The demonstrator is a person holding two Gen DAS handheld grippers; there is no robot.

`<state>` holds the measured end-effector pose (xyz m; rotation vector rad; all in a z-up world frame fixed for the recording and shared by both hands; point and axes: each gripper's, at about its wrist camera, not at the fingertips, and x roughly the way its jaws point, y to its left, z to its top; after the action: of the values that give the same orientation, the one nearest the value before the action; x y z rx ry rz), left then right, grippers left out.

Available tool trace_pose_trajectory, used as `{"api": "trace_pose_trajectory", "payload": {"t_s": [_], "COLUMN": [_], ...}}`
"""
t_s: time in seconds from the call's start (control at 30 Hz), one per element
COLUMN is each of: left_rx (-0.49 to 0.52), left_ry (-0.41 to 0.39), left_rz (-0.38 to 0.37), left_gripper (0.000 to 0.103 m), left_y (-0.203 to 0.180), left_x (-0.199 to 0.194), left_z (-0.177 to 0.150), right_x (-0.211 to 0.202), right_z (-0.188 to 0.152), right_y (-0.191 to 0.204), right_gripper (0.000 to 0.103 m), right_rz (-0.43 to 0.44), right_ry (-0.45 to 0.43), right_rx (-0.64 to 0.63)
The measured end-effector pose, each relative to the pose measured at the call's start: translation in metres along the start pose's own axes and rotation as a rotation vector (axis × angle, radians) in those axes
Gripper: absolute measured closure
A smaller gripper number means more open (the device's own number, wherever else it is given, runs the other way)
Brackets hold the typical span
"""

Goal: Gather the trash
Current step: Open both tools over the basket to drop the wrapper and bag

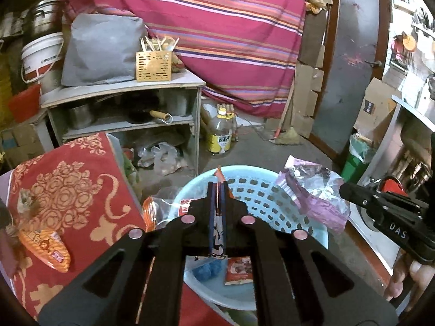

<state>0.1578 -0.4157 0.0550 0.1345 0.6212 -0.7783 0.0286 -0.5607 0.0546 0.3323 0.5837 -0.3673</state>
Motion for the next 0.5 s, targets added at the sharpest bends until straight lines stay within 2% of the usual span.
{"api": "trace_pose_trajectory", "payload": {"t_s": [0.2,0.27,0.43,0.5], "left_rx": [0.015,0.012,0.002,0.004], "left_ry": [0.027,0.024,0.016,0.005], "left_rz": [-0.001,0.006,0.017,0.035], "left_gripper": [0.083,0.074,0.066,0.06], "left_y": [-0.001,0.001,0.009,0.013], "left_x": [0.004,0.003,-0.004,-0.011], "left_z": [-0.004,-0.005,-0.008,-0.009], "right_x": [0.005,0.006,0.008,0.01], "right_z": [-0.002,-0.002,-0.003,-0.003], "right_y": [0.003,0.004,0.009,0.011], "right_gripper": [0.103,0.103,0.103,0.103], "right_rz": [0.002,0.003,0.005,0.006], "right_ry": [0.008,0.01,0.017,0.023], "right_rx": [-0.001,0.0,-0.005,-0.009]}}
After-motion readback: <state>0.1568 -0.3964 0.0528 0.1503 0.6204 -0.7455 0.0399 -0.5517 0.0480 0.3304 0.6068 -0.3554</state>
